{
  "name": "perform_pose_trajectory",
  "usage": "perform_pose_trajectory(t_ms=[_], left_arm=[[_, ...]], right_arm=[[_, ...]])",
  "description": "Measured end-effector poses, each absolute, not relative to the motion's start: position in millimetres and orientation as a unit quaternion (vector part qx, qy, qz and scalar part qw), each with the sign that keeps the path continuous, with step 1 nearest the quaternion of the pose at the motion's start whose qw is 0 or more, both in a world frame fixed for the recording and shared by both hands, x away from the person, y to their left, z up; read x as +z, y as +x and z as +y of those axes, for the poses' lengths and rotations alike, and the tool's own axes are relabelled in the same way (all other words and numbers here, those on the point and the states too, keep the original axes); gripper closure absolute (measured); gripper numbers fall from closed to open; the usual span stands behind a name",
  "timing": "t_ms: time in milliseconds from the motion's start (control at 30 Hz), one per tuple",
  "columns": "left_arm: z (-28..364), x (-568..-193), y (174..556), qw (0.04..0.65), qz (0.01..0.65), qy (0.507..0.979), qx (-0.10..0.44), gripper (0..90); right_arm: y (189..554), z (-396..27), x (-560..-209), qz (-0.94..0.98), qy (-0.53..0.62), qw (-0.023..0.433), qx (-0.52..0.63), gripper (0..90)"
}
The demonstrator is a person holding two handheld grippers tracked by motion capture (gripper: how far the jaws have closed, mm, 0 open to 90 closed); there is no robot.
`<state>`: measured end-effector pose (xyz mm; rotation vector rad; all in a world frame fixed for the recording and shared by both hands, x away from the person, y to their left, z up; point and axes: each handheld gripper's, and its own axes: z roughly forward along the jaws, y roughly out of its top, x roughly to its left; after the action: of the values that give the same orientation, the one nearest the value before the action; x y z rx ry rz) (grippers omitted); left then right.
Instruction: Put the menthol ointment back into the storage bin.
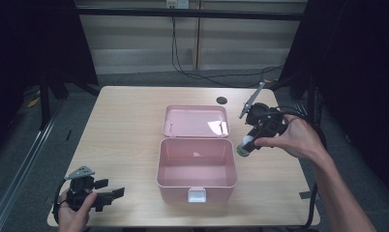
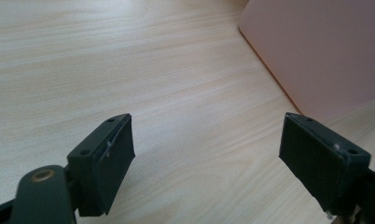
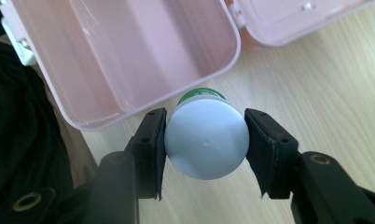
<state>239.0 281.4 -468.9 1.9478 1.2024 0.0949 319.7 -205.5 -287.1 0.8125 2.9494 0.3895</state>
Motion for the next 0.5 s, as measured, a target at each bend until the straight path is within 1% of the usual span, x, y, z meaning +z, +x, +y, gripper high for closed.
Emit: perform_pose_trajectory(t_ms=[233,333,500], left_arm=[[282,-469,239,0.412,0.478,0.775,0.039,17.8],[281,-469,239,0.413,0.477,0.775,0.040,17.8],[282,-469,239,0.414,0.477,0.775,0.039,17.9]], right_arm=[[318,-188,-282,0.966,0.214,0.035,0.140,50.8],[319,-173,-283,0.973,0.187,0.030,0.134,50.8],[321,-160,-284,0.977,0.166,0.029,0.129,50.8]])
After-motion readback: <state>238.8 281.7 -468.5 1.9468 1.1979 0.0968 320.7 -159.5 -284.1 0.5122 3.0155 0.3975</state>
